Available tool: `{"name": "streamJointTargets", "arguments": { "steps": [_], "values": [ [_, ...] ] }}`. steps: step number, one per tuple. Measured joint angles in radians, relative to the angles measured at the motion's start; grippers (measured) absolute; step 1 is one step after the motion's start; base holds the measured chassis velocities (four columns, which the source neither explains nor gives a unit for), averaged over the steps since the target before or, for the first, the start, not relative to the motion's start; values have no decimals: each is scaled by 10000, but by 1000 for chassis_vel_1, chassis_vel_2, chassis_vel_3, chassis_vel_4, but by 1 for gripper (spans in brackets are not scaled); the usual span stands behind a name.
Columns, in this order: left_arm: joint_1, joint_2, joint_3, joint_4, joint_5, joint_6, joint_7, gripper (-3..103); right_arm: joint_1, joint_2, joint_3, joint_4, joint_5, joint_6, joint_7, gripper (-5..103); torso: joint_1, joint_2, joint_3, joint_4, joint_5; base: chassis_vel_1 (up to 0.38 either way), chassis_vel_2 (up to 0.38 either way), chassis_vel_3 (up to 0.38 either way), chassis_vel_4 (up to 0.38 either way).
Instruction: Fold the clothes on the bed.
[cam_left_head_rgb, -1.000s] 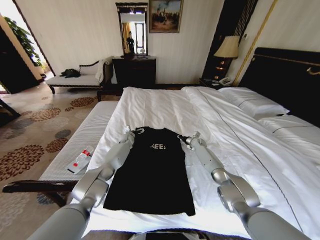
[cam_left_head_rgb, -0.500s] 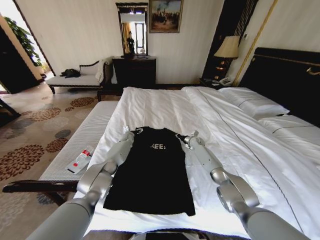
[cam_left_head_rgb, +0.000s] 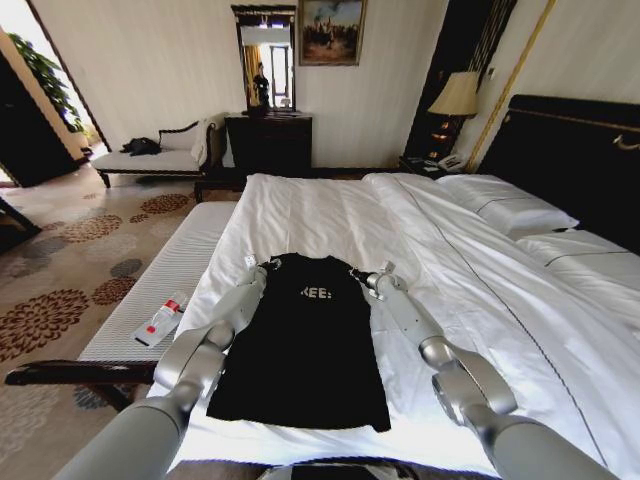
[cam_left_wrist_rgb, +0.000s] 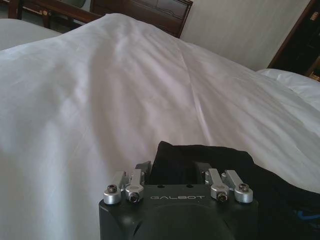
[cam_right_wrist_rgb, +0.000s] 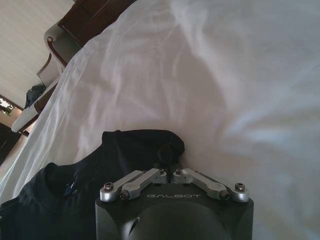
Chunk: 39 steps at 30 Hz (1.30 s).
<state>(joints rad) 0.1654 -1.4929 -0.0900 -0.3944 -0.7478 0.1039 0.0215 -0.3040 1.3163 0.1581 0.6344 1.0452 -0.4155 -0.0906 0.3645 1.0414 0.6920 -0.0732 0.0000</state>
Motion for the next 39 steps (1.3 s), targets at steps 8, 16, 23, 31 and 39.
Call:
{"name": "streamJointTargets", "arguments": {
  "steps": [8,16,23,31,39],
  "values": [
    [-26,-19,38,15,-6,11,3,20,-79,-30,21,102,11,2,6,1,0,0,0,1,0,0,0,0,0],
    [67,60,34,-70,-50,40,-18,2,-145,-71,6,210,44,-4,38,1,0,0,0,0,0,0,0,0,0],
    [233,302,70,-447,-150,56,-146,2,-173,-79,-14,429,89,-24,60,1,0,0,0,1,0,0,0,0,0],
    [307,577,168,-1100,-268,11,-348,2,-183,-313,-115,993,160,-26,100,1,0,0,0,-1,1,0,0,0,0],
    [-167,833,360,-1381,-423,8,-394,2,688,-529,-412,1068,230,137,235,1,0,-1,0,2,0,0,0,0,0]
  ]
}}
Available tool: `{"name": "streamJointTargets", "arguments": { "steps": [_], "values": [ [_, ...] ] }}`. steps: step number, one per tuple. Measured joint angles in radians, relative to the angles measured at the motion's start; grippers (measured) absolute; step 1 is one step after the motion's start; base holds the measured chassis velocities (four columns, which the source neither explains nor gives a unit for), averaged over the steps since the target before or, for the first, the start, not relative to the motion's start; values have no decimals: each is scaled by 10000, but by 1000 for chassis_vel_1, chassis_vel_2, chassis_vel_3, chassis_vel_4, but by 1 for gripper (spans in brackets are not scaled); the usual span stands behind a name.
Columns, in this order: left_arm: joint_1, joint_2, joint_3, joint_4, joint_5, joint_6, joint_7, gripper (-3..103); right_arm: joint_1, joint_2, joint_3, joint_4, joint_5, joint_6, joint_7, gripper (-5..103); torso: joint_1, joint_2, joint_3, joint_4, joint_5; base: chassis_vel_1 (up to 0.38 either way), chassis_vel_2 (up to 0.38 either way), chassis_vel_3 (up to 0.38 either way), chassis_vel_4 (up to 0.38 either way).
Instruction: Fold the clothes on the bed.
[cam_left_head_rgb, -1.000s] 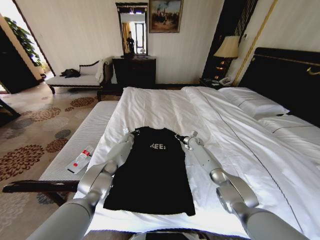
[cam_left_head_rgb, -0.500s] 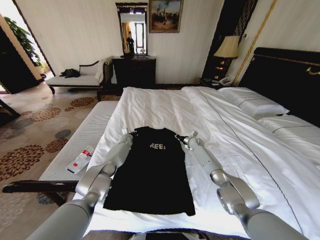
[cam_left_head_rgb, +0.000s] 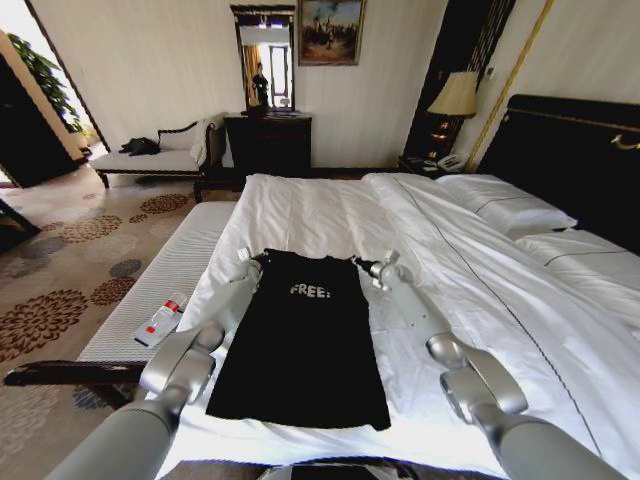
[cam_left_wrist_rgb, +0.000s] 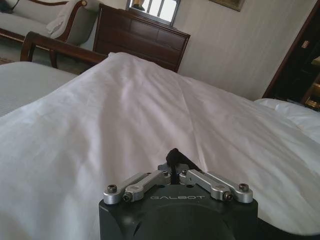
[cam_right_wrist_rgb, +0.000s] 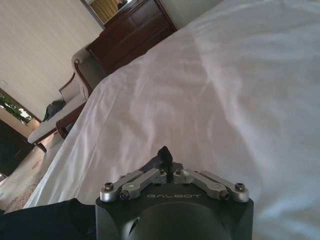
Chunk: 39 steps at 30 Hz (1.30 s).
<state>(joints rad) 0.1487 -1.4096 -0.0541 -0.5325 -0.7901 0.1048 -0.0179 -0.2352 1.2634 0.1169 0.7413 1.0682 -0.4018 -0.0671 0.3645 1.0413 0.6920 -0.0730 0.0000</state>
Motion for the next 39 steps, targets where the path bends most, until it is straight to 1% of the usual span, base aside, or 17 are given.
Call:
{"name": "streamJointTargets", "arguments": {
  "steps": [5,9,13,17,20,22,23,25,26,29,30,31,32,33,36,37,39],
  "values": [
    [-306,12,107,15,-67,-1,22,2,487,-26,-180,-442,-83,180,35,1,0,0,0,0,0,0,0,0,0],
    [-870,-74,323,398,-192,0,229,2,872,69,-258,-917,-233,337,30,1,0,0,0,-5,0,0,0,0,0],
    [-1208,-78,549,640,-374,0,351,2,1109,181,-251,-1254,-362,411,30,1,1,0,0,-3,1,0,0,0,0],
    [-1272,-60,616,675,-412,13,376,2,1212,228,-230,-1412,-420,472,38,1,1,0,0,0,0,0,0,0,0],
    [-1106,-53,613,512,-405,14,363,2,1136,193,-226,-1275,-420,478,69,1,1,0,-1,0,1,0,0,0,0],
    [-743,38,610,123,-352,13,325,2,808,85,-216,-720,-368,479,289,1,1,0,-1,-3,-2,0,0,0,0],
    [-502,122,606,-176,-334,13,279,2,565,10,-200,-295,-299,465,421,1,1,0,0,-4,2,0,0,0,0],
    [-99,319,605,-724,-340,9,181,2,169,-123,-202,446,-268,459,518,1,1,0,-1,-4,-3,0,0,0,0],
    [-99,319,605,-724,-340,9,181,2,169,-123,-202,446,-268,459,518,1,1,0,-1,-4,-3,0,0,0,0],
    [398,659,591,-1525,-413,-17,4,2,-272,-291,-213,1239,-244,447,623,1,0,0,-1,-1,1,0,0,0,0],
    [592,824,583,-1893,-501,-20,-81,2,-433,-373,-199,1519,-232,450,638,1,0,0,-2,0,-4,0,0,0,0],
    [918,1143,566,-2572,-676,-16,-238,2,-707,-517,-167,1872,-224,465,650,1,0,1,-2,0,-4,0,0,0,0],
    [1148,1350,547,-3025,-768,-6,-340,2,-906,-634,-144,2086,-223,474,670,1,0,0,-2,1,2,0,0,0,0],
    [1148,1350,547,-3025,-768,-6,-340,2,-906,-634,-144,2086,-223,474,670,1,0,0,-2,1,2,0,0,0,0],
    [1878,1936,438,-4467,-947,83,-595,2,-1504,-1006,-41,2850,-122,475,798,1,0,0,-2,-2,0,0,0,0,0],
    [1878,1936,438,-4467,-947,83,-595,2,-1504,-1006,-41,2850,-122,475,798,1,0,0,-2,-2,0,0,0,0,0],
    [2314,2171,343,-5261,-1012,176,-813,2,-1798,-1261,16,3367,-25,474,899,1,-1,0,-2,-1,4,0,0,0,0]
  ]
}}
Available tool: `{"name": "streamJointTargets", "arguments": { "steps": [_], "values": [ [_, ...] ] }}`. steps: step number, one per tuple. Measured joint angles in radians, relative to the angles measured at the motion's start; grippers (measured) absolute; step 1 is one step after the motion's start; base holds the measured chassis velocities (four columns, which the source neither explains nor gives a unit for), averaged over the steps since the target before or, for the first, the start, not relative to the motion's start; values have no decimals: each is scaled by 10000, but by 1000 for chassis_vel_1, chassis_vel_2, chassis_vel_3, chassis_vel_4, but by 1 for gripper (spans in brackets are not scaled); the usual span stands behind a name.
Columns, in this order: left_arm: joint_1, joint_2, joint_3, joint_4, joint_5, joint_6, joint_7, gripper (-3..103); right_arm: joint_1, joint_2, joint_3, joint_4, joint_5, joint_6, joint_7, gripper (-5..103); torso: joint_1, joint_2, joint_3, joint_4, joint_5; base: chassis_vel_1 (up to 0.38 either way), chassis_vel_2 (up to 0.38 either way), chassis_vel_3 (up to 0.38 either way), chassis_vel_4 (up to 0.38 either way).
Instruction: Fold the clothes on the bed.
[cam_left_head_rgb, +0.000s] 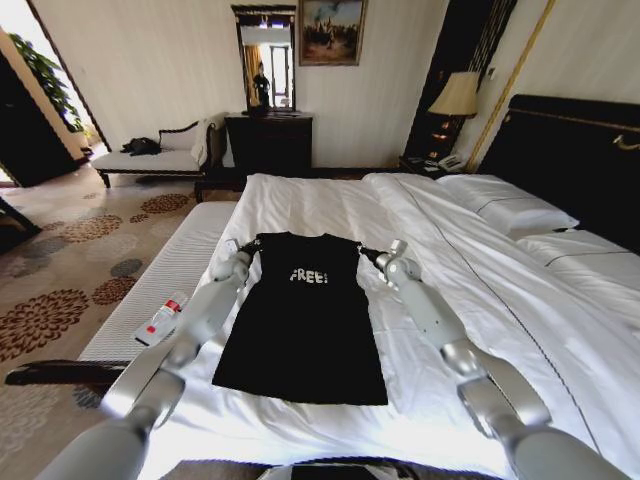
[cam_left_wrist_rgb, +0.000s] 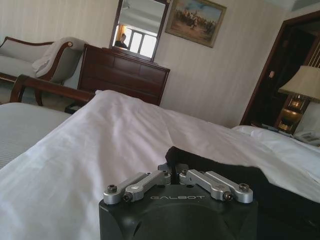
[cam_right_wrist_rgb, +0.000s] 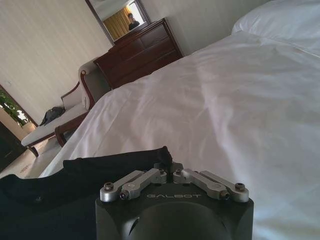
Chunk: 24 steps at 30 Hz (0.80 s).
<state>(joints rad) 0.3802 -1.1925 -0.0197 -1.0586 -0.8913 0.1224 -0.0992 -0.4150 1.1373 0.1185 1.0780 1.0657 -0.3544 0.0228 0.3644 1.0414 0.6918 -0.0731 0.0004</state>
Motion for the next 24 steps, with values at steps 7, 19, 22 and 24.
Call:
{"name": "streamJointTargets", "arguments": {
  "steps": [7,19,22,24],
  "values": [
    [1549,785,-123,-2742,-371,200,-745,2,-1087,-877,296,2511,543,-57,475,1,-1,2,-2,-1,-4,0,0,0,0],
    [3216,1756,-749,-5249,-629,196,-1450,2,-2500,-1658,583,5082,928,-156,1076,1,-1,1,0,-1,-5,0,0,0,0],
    [3867,2085,-997,-6044,-695,176,-1627,2,-3155,-1760,805,5836,883,-166,1177,1,-2,2,-1,2,-7,0,0,0,0],
    [4170,2228,-1109,-6382,-703,170,-1696,2,-3459,-1808,871,6113,854,-169,1208,1,-2,2,-1,0,-6,0,0,0,0]
  ]
}}
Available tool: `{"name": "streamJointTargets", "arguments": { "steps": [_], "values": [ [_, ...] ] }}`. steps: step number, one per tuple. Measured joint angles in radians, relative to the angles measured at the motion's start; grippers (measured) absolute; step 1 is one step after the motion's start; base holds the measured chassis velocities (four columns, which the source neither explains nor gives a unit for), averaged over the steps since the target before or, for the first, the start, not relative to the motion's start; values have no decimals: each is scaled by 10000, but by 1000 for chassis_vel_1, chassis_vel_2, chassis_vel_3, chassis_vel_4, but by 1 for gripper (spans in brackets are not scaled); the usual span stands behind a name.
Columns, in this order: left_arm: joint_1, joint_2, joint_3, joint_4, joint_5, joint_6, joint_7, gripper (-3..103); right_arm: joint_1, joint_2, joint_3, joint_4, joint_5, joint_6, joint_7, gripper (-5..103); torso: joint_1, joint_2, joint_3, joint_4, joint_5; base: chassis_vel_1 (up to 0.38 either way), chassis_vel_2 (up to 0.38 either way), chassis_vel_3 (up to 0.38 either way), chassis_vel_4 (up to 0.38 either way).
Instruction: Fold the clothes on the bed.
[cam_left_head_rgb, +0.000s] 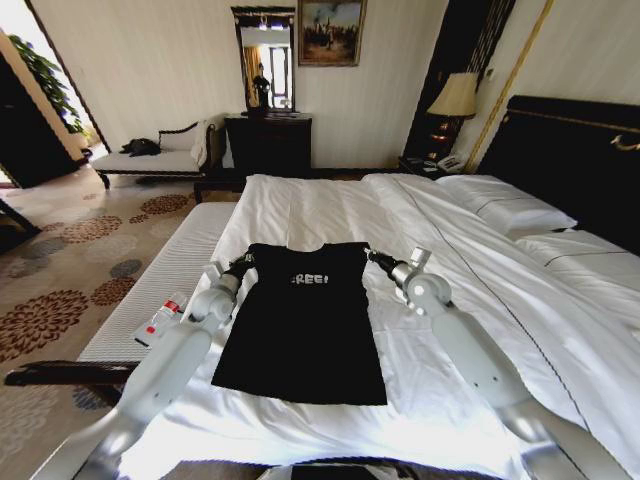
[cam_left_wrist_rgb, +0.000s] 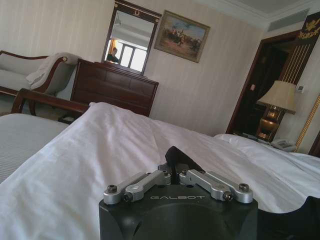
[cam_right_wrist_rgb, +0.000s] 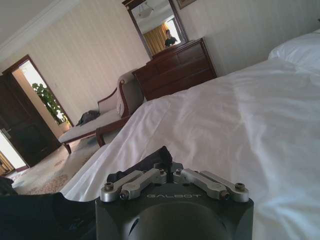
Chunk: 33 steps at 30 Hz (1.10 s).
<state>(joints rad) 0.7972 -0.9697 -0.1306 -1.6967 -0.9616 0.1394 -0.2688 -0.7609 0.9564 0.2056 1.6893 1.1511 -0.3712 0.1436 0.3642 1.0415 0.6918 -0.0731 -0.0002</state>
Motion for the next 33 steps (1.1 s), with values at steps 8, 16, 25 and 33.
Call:
{"name": "streamJointTargets", "arguments": {
  "steps": [8,16,25,33],
  "values": [
    [1987,640,-821,-1776,187,-95,-89,2,-1998,-279,629,1731,-242,-6,238,1,1,0,0,0,-1,0,0,0,0],
    [3591,714,-1865,-2535,617,-218,46,2,-3419,-282,1371,2685,-641,-5,221,1,2,-1,0,-1,3,0,0,0,0],
    [5063,557,-2404,-3139,1055,-295,81,2,-4719,-221,1849,3512,-935,19,104,1,3,-1,1,1,3,0,0,0,0],
    [6233,430,-2906,-3629,1407,-388,105,2,-5873,99,2157,4079,-1307,108,-16,1,2,-1,1,0,2,0,0,0,0]
  ]
}}
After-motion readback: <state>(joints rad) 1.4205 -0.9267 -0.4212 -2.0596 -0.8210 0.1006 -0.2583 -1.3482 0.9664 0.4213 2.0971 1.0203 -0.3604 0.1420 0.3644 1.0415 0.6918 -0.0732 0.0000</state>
